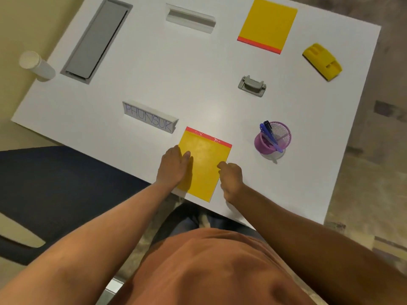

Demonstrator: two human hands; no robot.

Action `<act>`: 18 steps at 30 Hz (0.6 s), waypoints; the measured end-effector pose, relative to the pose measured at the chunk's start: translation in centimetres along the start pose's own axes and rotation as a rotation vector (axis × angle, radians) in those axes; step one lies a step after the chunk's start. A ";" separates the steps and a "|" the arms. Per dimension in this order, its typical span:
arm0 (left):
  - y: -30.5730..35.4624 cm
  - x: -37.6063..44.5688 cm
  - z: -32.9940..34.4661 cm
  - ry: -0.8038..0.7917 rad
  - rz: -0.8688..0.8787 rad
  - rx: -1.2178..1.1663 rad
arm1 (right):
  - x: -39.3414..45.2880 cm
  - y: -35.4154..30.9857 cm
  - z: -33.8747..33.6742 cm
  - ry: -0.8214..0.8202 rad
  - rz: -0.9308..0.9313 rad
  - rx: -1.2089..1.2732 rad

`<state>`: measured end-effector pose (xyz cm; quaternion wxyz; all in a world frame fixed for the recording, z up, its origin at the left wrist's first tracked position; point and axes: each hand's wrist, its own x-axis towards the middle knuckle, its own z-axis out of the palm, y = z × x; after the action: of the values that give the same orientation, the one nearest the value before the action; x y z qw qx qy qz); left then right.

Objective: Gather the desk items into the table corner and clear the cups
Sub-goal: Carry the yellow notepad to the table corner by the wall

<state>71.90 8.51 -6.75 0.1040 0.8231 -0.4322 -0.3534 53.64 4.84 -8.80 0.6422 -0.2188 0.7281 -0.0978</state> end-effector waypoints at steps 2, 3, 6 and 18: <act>-0.1 0.4 0.0 0.024 -0.009 0.002 | -0.3 -0.6 0.4 0.021 0.027 0.022; 0.0 0.6 -0.2 0.030 -0.015 0.002 | -0.4 -0.8 0.5 0.030 0.034 0.030; -0.1 1.3 -0.6 0.025 -0.057 -0.026 | 0.1 -1.3 0.7 0.078 0.040 0.073; -1.2 1.8 -1.7 0.008 -0.206 -0.469 | -0.8 -1.8 0.4 0.107 0.095 0.102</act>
<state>74.47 7.60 -6.91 0.2573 0.8176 -0.2516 -0.4494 54.49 3.63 -7.40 0.6168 -0.1454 0.7649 -0.1156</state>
